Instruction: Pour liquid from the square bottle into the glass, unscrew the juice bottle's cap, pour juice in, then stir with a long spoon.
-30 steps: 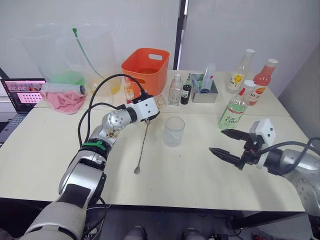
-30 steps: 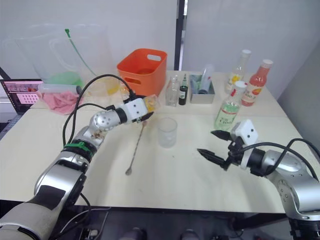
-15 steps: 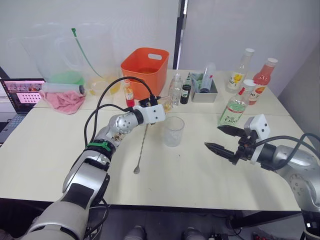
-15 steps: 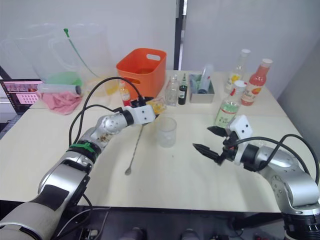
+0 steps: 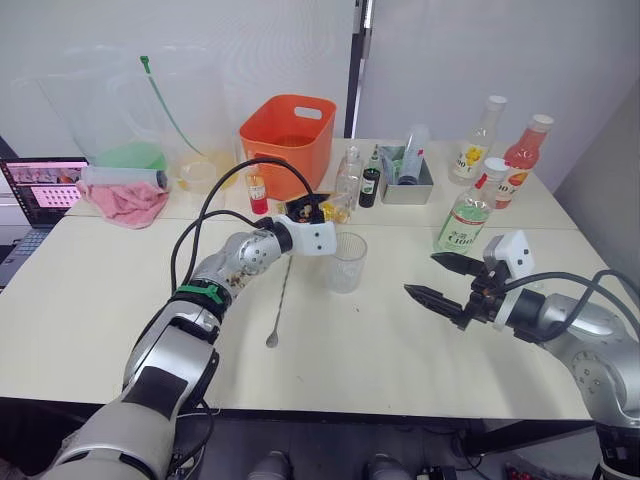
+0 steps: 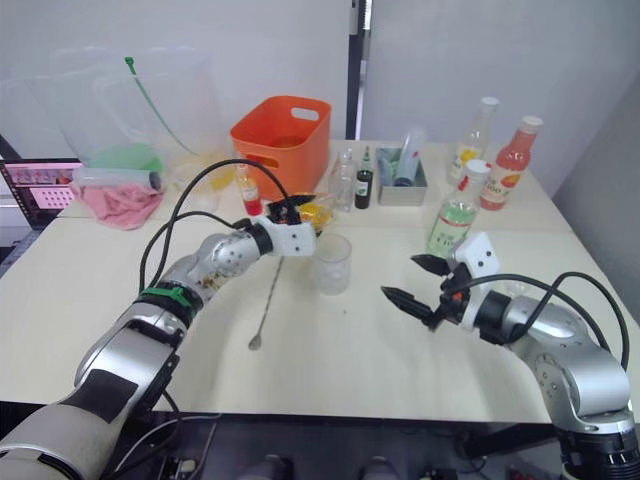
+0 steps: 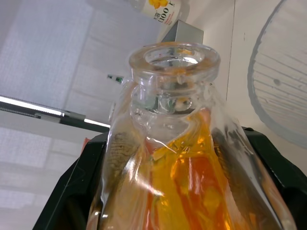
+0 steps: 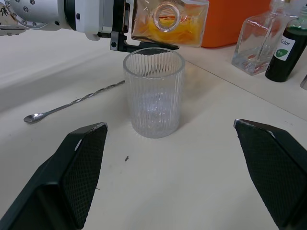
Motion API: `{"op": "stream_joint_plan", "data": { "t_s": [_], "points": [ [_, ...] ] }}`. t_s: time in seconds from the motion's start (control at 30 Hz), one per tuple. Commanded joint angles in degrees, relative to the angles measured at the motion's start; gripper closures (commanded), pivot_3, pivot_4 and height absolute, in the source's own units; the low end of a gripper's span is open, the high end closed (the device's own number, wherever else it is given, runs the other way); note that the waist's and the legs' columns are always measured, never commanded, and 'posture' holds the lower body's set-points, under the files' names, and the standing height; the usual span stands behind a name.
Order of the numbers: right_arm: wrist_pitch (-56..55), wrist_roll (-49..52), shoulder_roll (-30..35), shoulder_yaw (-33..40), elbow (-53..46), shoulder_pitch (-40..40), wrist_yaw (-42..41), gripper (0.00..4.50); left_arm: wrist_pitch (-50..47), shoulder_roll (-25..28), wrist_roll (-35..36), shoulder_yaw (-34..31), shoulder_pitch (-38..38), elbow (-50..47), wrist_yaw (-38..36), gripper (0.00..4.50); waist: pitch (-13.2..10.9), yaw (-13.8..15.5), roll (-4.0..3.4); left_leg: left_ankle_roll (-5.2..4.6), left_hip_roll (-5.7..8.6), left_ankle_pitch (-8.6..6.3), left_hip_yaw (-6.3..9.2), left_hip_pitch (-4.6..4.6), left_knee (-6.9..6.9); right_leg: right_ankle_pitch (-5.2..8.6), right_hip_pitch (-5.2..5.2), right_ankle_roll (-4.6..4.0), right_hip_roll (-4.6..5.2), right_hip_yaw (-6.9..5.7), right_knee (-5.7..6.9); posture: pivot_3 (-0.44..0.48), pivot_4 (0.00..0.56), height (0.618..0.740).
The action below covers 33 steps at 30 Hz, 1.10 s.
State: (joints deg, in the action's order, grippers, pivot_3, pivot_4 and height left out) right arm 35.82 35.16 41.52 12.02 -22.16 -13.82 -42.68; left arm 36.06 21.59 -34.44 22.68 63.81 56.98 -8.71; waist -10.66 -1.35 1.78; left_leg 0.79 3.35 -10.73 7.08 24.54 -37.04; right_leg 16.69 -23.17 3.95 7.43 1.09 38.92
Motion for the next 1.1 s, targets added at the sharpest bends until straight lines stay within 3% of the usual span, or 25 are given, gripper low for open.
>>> {"op": "stream_joint_plan", "data": {
  "t_s": [0.03,1.1],
  "points": [
    [0.13,1.21,0.36,1.67,-2.29,0.96,0.03,0.02,1.64,1.29,-2.16,-0.21,3.50,-3.74,6.47,1.69,0.00,0.02,0.00,0.00,0.00,0.00,0.00,0.00,0.00,0.00,0.00,0.00,0.00,0.00,0.01,0.000,0.150,0.740],
    [-0.52,0.50,-0.27,1.28,-1.84,1.52,-0.08,0.02,0.57,4.05,-15.15,5.92,4.93,-5.72,21.34,1.69,0.00,-0.01,0.00,0.00,0.02,0.00,0.00,0.05,-0.08,0.00,-0.04,0.00,0.01,0.00,0.06,0.000,0.150,0.740]
  ]
}}
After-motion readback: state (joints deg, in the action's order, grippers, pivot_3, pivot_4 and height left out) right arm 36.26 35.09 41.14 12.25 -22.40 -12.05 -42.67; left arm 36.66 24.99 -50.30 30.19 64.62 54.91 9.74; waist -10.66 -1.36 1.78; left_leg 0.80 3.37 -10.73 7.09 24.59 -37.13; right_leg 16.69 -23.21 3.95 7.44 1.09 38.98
